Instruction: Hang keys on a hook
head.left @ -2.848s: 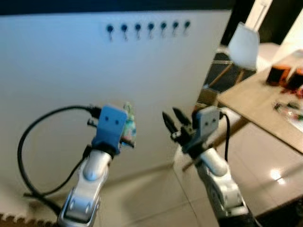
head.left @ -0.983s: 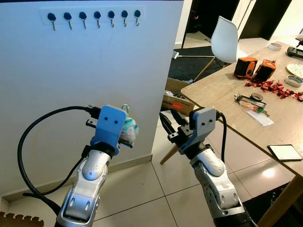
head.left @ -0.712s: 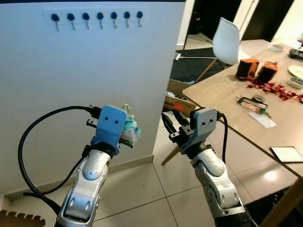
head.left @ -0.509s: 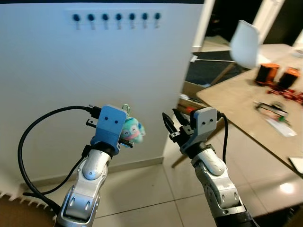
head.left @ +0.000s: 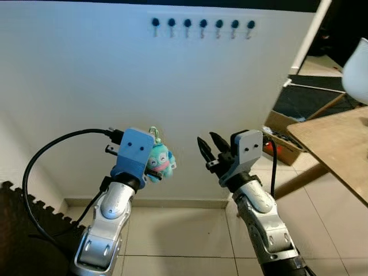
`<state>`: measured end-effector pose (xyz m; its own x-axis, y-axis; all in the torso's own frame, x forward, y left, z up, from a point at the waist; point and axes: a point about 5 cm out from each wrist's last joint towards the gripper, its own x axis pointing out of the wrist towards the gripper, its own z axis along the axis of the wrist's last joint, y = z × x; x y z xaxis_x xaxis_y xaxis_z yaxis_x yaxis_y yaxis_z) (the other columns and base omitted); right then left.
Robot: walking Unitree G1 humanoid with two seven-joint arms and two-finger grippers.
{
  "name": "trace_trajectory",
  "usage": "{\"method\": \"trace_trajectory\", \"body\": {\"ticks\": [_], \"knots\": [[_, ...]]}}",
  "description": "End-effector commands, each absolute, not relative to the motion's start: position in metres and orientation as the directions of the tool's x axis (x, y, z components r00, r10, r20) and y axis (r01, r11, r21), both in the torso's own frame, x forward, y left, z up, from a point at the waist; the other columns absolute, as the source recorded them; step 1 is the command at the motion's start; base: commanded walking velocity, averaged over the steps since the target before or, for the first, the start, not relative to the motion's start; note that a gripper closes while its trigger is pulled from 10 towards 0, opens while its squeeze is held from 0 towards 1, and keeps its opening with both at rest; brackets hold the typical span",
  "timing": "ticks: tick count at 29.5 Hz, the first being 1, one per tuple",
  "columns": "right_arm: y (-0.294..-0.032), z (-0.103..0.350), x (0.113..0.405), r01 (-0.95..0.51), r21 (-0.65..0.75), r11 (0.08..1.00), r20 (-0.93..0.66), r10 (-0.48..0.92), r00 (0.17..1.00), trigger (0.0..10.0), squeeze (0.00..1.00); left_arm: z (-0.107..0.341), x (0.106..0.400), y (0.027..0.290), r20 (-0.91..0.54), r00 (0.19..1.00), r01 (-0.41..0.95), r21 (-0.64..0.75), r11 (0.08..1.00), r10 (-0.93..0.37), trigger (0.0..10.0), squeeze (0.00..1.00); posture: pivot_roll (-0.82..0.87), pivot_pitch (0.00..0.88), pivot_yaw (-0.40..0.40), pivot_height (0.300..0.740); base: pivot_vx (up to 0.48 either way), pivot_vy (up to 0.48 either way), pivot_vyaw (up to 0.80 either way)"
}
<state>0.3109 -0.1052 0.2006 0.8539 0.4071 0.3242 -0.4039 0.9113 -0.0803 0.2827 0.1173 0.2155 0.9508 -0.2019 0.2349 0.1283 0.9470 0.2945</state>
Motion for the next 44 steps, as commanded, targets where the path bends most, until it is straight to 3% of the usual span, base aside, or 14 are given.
{"method": "trace_trajectory", "body": {"ticks": [1, 15, 44], "knots": [[-0.1044, 0.1963, 0.3116, -0.405, -0.078, 0.911, 0.3, 0.409, 0.862, 10.0, 0.0, 0.2133, 0.2823, 0.1172, 0.223, 0.954, 0.128, 0.305, 0.944, -0.201, 10.0, 0.0, 0.14, 0.149, -0.051, 0.74, 0.0, 0.0, 0.73], [-0.1045, 0.1966, 0.3121, -0.404, -0.082, 0.911, 0.303, 0.409, 0.861, 10.0, 0.0, 0.2128, 0.2825, 0.1168, 0.222, 0.954, 0.13, 0.304, 0.944, -0.204, 10.0, 0.0, 0.14, 0.148, -0.05, 0.74, 0.0, 0.0, 0.71], [-0.1031, 0.1972, 0.3109, -0.41, -0.066, 0.91, 0.314, 0.409, 0.857, 10.0, 0.0, 0.2131, 0.2819, 0.1147, 0.229, 0.945, 0.155, 0.317, 0.936, -0.234, 10.0, 0.0, 0.14, 0.145, -0.045, 0.74, 0.0, -0.03, 0.0]]}}
